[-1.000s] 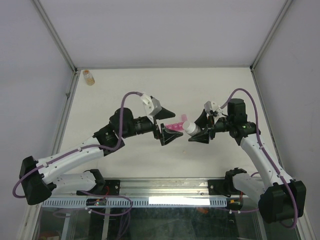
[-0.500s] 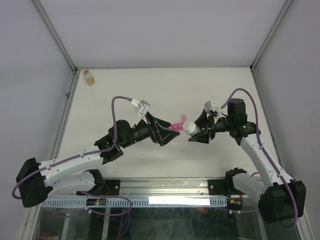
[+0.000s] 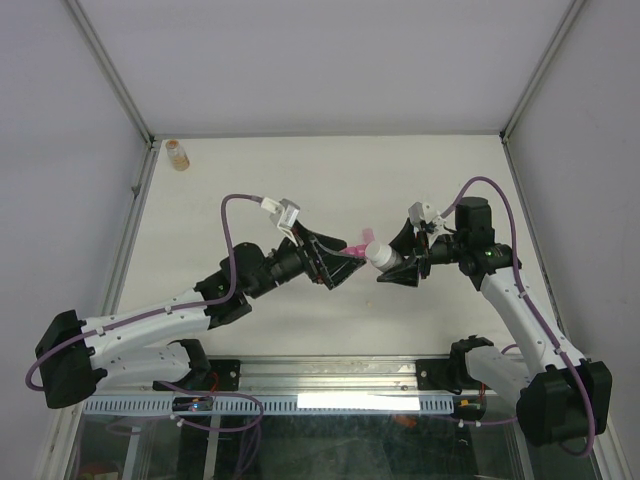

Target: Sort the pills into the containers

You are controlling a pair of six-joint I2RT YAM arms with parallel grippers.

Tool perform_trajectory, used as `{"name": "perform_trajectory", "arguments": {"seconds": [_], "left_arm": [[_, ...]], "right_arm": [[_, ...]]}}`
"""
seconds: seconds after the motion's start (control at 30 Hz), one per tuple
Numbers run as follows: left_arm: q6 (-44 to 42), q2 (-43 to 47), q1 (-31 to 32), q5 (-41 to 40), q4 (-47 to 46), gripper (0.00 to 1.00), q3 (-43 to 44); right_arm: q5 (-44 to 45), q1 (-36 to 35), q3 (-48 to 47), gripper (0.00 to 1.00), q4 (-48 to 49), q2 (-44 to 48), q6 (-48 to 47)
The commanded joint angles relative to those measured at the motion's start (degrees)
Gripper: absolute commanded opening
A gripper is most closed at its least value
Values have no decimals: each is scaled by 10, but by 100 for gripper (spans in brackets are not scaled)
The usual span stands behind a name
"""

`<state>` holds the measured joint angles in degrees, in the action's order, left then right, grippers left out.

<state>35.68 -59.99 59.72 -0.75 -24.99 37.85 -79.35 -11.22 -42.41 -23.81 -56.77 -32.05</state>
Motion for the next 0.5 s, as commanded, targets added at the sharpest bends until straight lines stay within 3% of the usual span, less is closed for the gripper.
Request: {"name": "perform_trajectory", "arguments": {"seconds": [0.0, 0.23, 0.47], "left_arm": [[31, 2, -9, 16, -36, 99, 18], [40, -49, -10, 16, 76, 94, 109], [35, -101, -10, 26, 155, 76, 181]], "right_arm": [[-3, 3, -22, 0, 10, 1, -11], [-3, 3, -22, 0, 7, 0, -14], [-4, 3, -23, 0, 7, 2, -13]]}}
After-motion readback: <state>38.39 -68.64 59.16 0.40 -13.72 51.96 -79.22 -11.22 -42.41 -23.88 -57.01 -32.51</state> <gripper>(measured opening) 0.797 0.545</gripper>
